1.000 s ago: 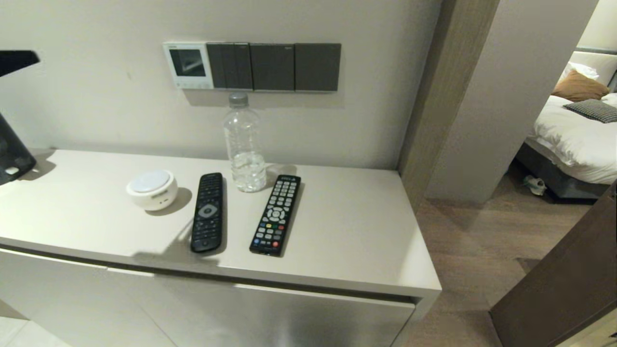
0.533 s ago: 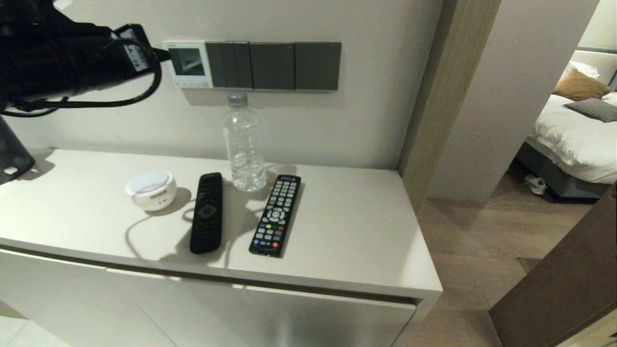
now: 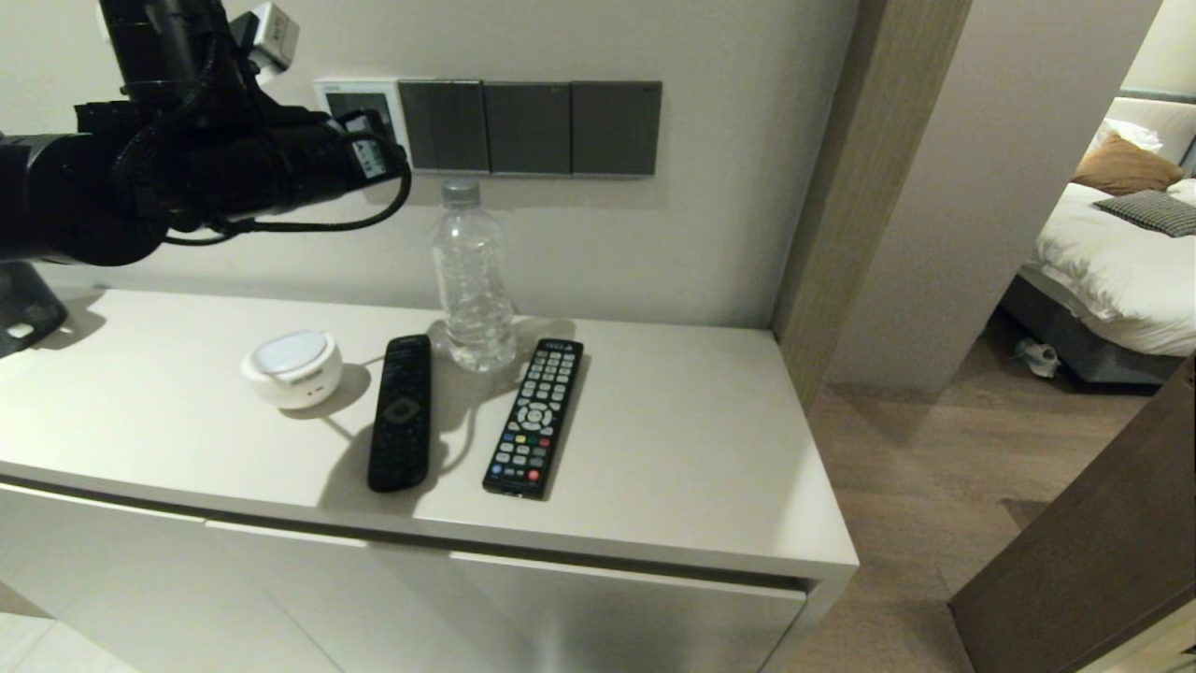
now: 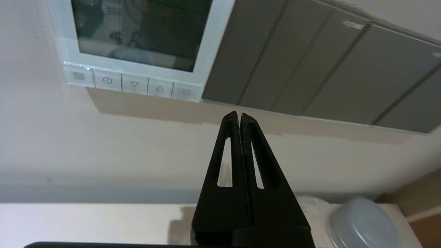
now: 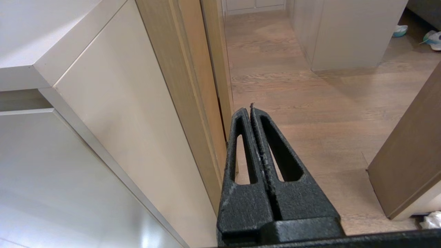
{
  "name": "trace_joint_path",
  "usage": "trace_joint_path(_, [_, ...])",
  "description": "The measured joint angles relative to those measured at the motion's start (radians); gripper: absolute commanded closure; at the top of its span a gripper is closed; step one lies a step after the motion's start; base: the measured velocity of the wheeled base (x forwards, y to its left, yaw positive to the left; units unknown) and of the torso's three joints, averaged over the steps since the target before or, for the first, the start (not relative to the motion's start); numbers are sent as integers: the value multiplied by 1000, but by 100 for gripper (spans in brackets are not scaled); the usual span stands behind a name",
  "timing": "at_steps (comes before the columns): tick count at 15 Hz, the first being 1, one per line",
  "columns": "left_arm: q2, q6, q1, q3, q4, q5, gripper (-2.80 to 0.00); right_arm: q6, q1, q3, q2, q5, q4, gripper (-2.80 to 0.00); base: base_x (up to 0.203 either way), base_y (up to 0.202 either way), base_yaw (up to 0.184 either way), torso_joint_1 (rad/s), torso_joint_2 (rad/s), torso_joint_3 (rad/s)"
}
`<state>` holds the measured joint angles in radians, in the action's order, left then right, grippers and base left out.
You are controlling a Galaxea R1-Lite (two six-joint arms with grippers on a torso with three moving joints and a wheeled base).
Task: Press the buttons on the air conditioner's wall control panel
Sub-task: Turn on the central air conditioner
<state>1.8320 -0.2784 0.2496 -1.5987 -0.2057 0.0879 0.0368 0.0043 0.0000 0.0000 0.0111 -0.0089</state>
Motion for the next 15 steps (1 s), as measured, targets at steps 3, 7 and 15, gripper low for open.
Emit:
trace_joint_path(3, [46, -3, 0, -46, 2, -9, 0, 0, 0, 0, 0, 0, 0, 0, 0, 0, 0, 0, 0, 0])
trace_joint_path(7, [78, -2, -1, -66, 3, -12, 0, 0, 0, 0, 0, 0, 0, 0, 0, 0, 0, 0, 0, 0])
trace_joint_path(15, [89, -1, -14, -64, 1, -16, 0, 0, 0, 0, 0, 0, 0, 0, 0, 0, 0, 0, 0, 0])
